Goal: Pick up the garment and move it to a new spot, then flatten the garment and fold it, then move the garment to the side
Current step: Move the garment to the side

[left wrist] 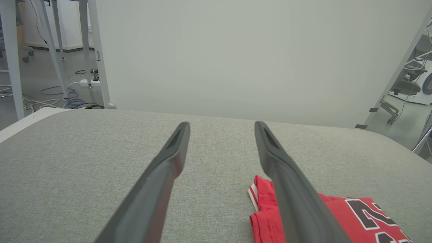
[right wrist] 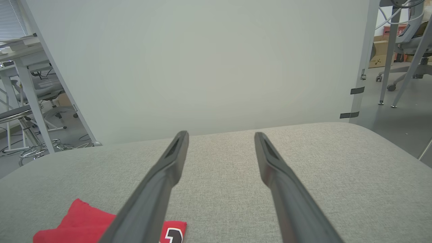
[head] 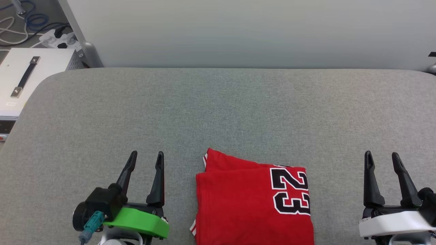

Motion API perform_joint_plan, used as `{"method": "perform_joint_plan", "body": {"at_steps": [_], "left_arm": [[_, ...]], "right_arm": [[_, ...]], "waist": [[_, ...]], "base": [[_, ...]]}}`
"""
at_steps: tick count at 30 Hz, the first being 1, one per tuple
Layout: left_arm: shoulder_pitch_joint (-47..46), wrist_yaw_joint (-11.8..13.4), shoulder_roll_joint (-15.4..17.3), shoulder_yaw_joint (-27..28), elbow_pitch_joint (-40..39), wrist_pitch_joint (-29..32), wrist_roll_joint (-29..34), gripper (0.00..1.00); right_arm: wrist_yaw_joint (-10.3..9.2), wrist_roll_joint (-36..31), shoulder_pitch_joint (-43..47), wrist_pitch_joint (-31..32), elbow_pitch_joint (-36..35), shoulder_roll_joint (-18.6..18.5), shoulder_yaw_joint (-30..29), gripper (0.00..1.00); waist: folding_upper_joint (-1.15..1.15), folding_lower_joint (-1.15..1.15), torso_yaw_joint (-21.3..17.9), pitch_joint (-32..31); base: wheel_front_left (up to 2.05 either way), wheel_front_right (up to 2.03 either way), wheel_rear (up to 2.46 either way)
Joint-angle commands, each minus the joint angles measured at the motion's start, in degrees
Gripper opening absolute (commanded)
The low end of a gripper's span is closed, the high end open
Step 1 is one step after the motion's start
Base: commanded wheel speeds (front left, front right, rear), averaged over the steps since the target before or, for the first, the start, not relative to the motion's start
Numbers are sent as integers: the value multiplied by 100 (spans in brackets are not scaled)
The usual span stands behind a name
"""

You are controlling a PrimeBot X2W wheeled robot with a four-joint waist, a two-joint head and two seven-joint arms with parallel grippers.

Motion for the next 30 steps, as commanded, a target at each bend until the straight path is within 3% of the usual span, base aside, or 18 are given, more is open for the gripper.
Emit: {"method": "perform_joint_plan", "body": {"at_steps": [1,13,16,20,25,30], "left_arm": [[37,-15,-3,-13,18,-33,46,100],[23,-15,-14,-14,24,-33,61,100],[0,-15,-16,-28,13,-33,77,100],[-6,-15,-19,-36,5,-33,98,100],[-38,-15,-22,-37,38,-33,78,100],[-146,-15,-24,-117,59,-33,103,100]], "right_arm": [[-4,-43,-16,-51,27,31,23,100],[-4,34,-48,-56,177,60,30,100],[-4,113,-51,194,226,49,100,100],[-4,312,-78,1343,162,-177,419,100],[-4,690,-165,3611,-306,-426,532,100],[-4,857,-256,5799,-802,-281,403,100]], "waist": [[0,0,7,-13],[0,0,45,-9],[0,0,55,18],[0,0,52,70],[0,0,38,180],[0,0,108,295]], "base": [[0,0,0],[0,0,0],[0,0,0],[0,0,0],[0,0,0],[0,0,0]]}}
